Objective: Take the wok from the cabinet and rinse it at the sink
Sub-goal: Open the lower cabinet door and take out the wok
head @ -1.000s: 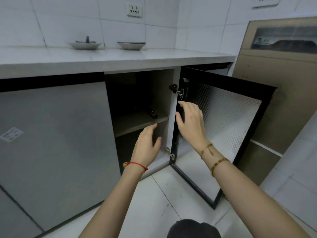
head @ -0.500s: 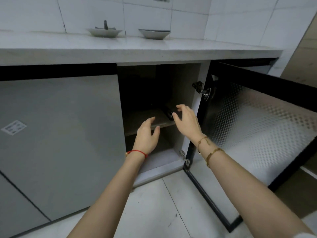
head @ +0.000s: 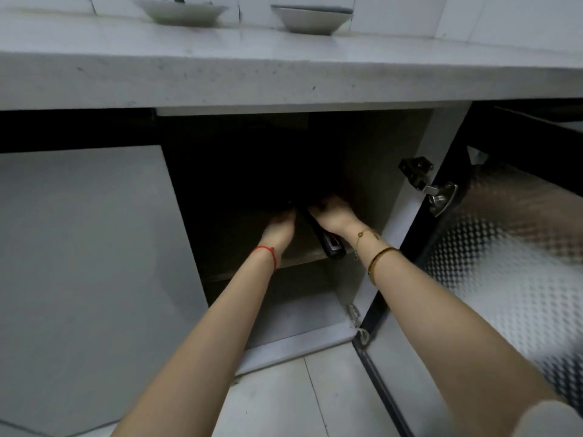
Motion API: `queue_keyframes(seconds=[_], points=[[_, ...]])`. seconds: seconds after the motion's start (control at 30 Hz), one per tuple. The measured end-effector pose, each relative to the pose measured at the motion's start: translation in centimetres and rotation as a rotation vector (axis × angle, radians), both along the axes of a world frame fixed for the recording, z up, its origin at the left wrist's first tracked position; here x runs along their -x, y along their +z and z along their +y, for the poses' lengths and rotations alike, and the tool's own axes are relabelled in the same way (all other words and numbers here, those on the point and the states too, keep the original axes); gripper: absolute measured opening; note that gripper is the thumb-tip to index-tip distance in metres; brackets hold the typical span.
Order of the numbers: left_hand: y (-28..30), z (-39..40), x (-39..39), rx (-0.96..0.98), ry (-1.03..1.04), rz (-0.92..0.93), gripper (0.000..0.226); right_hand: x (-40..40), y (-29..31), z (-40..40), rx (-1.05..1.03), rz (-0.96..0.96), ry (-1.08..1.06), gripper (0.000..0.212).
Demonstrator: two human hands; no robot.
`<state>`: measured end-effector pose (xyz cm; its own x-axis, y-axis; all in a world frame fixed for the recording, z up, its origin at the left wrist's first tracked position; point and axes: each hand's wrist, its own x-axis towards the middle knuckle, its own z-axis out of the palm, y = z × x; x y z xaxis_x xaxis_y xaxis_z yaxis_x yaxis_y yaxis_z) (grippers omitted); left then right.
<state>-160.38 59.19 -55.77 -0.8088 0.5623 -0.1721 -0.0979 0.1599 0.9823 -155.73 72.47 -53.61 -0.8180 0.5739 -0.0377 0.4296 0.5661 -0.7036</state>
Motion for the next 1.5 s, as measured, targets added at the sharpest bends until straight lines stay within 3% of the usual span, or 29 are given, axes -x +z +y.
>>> queue_keyframes(seconds=[0.2, 0.47, 0.87, 1.2, 1.5], points=[[-0.4, 3.1, 1.5, -0.125, 0.014, -0.233, 0.042, 3.0, -1.5, 0.4, 0.416, -0.047, -0.037, 0.023], [0.9, 3.7, 1.5, -0.244, 0.012, -0.404, 0.029, 3.8, -1.8, -0.8, 0.577, -0.014, -0.133, 0.024], [0.3, 0.5, -0.8, -0.191, 0.009, -0.554, 0.024, 0.3, -2.5, -5.4, 0.615, 0.07, -0.235, 0.019], [-0.8, -4.1, -5.9, -0.26, 0.06, -0.605, 0.012, -5.8, -2.6, -11.0, 0.554, 0.085, -0.321, 0.022], [2.8, -9.4, -12.1, -0.226, -0.023, -0.681, 0.016, -13.1, 1.1, -16.9, 0.519, -0.037, -0.409, 0.011]])
